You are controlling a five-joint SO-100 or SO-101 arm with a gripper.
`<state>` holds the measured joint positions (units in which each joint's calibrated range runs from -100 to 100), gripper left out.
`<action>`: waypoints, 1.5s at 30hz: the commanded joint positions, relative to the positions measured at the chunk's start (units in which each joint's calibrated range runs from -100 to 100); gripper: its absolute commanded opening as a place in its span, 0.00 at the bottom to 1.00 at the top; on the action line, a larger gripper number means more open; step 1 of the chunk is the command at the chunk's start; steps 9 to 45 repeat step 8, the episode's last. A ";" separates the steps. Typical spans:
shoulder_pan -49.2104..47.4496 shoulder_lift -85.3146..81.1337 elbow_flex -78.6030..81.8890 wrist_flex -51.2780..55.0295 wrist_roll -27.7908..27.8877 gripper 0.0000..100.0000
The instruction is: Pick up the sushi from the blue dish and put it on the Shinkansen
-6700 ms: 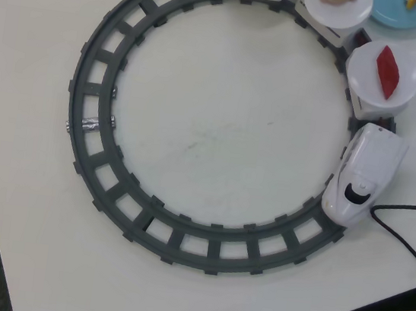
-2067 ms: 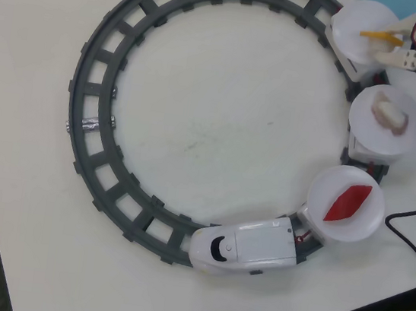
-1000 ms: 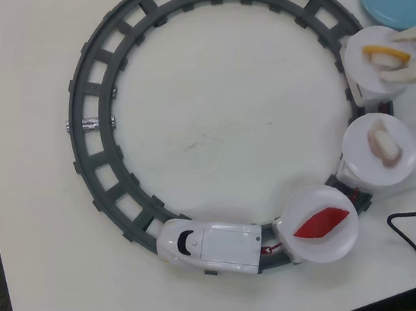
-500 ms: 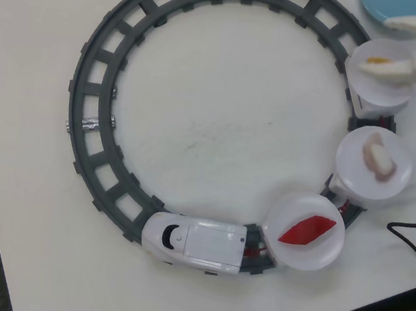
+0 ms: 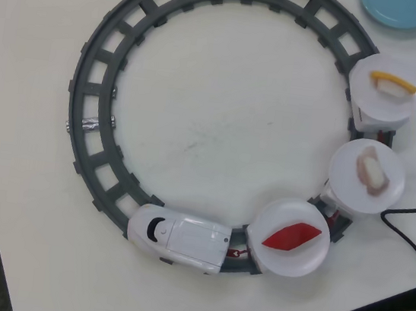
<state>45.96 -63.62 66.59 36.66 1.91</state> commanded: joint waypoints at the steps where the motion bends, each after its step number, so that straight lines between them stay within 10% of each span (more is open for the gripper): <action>1: 0.43 -7.07 12.85 1.90 -2.38 0.30; 45: 1.04 -15.08 26.14 2.67 -2.12 0.30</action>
